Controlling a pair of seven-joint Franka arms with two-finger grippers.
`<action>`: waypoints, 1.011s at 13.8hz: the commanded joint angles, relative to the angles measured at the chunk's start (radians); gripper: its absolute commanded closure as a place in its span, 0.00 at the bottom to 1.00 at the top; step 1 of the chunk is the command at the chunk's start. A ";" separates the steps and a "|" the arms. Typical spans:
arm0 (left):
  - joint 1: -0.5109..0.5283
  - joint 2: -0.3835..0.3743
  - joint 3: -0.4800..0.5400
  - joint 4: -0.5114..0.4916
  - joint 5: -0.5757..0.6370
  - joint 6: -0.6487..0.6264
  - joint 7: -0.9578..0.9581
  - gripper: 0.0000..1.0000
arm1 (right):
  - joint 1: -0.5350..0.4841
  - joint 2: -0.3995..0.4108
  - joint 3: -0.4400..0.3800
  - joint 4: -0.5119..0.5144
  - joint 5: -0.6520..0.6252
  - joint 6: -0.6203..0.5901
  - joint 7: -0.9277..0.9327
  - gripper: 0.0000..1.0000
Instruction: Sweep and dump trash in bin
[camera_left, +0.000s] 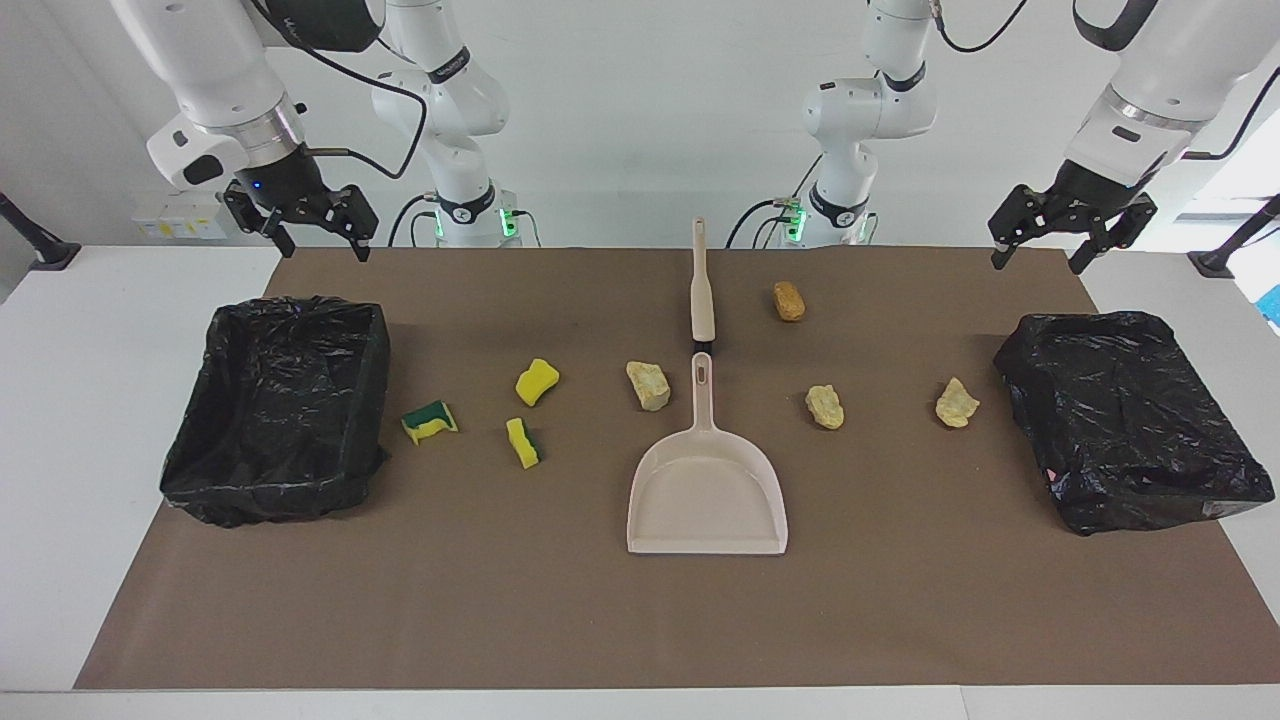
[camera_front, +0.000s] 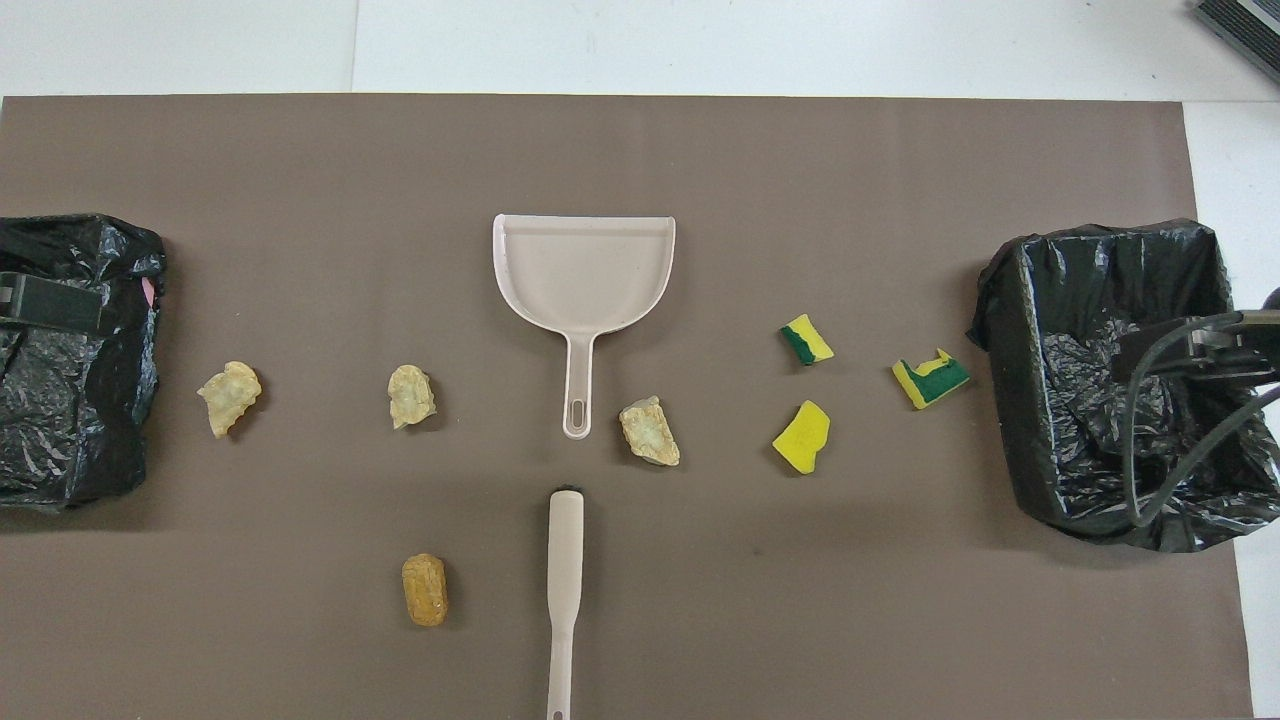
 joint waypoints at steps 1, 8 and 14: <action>0.010 0.001 -0.004 0.016 -0.007 -0.022 0.001 0.00 | -0.009 -0.032 0.001 -0.036 0.025 0.001 0.016 0.00; 0.009 0.001 -0.004 0.016 -0.007 -0.022 -0.001 0.00 | 0.003 -0.034 0.002 -0.042 0.025 0.025 0.017 0.00; -0.003 -0.002 -0.004 0.008 -0.007 -0.022 -0.006 0.00 | 0.009 -0.029 0.004 -0.053 0.025 0.039 0.011 0.00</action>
